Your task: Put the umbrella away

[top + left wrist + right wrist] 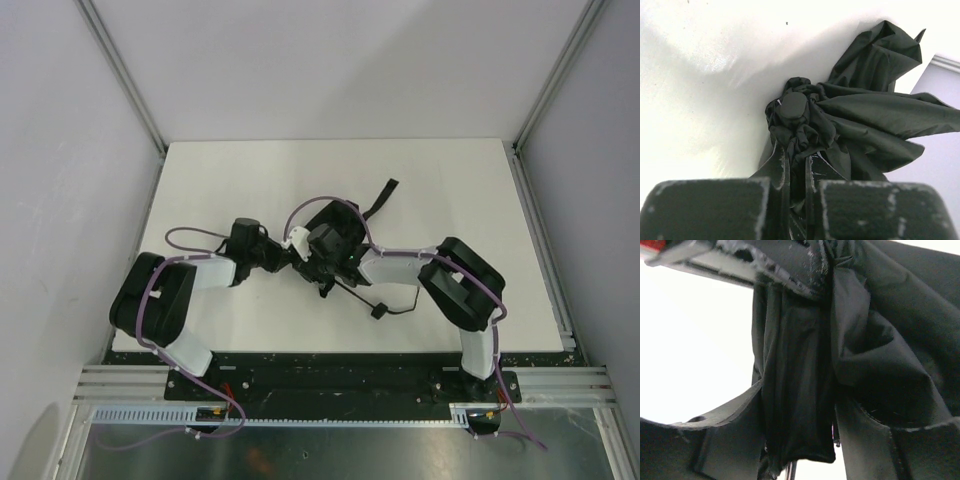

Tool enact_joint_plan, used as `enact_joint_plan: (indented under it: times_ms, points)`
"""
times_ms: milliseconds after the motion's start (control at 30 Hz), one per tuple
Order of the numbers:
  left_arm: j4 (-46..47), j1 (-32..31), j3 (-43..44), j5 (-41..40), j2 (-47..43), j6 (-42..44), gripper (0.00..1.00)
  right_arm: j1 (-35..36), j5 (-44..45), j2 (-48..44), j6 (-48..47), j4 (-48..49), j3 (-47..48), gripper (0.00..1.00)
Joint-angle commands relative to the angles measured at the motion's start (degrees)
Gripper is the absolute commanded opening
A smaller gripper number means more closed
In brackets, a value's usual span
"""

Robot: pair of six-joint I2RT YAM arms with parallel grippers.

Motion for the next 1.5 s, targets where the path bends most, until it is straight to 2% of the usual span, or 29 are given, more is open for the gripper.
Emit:
enact_joint_plan:
  times_ms: [0,133,233,367,567,833,1000,1133,1267,1367,1467]
  points:
    - [-3.9,0.1,-2.1,-6.8,-0.1,10.6,0.0,0.6,0.2,-2.7,1.6,-9.6,-3.0,0.67]
    - [-4.2,0.1,-2.9,-6.8,-1.2,10.0,0.0,2.6,7.2,-7.5,2.7,-10.1,-3.0,0.87]
    - [-4.5,0.1,-3.3,-6.4,-2.2,9.2,0.0,4.3,10.3,-10.5,3.0,-9.7,-3.0,0.92]
    - [-5.3,0.1,-3.5,-6.3,-3.2,8.5,0.0,6.2,9.9,-12.1,3.8,-7.9,-2.3,0.93]
    - [-6.0,0.0,-4.1,-6.2,-4.7,7.2,0.0,6.6,7.4,-8.6,3.8,-5.3,0.2,0.91]
    - [-6.6,-0.3,-3.9,-6.2,-6.1,6.9,0.0,7.7,15.1,-5.8,1.8,-7.6,5.3,0.89]
    - [-6.9,-0.1,-3.9,-5.6,-6.5,6.2,0.0,6.0,9.2,-5.5,1.1,-9.5,5.5,0.88]
    - [-7.0,-0.3,-3.7,-5.0,-6.6,5.5,0.0,5.7,3.6,-1.4,0.7,-4.9,4.0,0.79]
    - [-7.2,0.2,-4.5,-4.5,-6.9,5.0,0.0,4.4,0.6,1.4,5.9,-1.4,2.0,0.62]
    - [-7.2,0.2,-4.9,-4.5,-7.2,5.6,0.0,2.9,-3.3,3.3,9.4,-0.9,1.1,0.44]
    - [-7.0,0.2,-5.5,-4.6,-7.8,6.1,0.02,0.1,-11.1,5.3,14.4,-3.7,0.3,0.15]
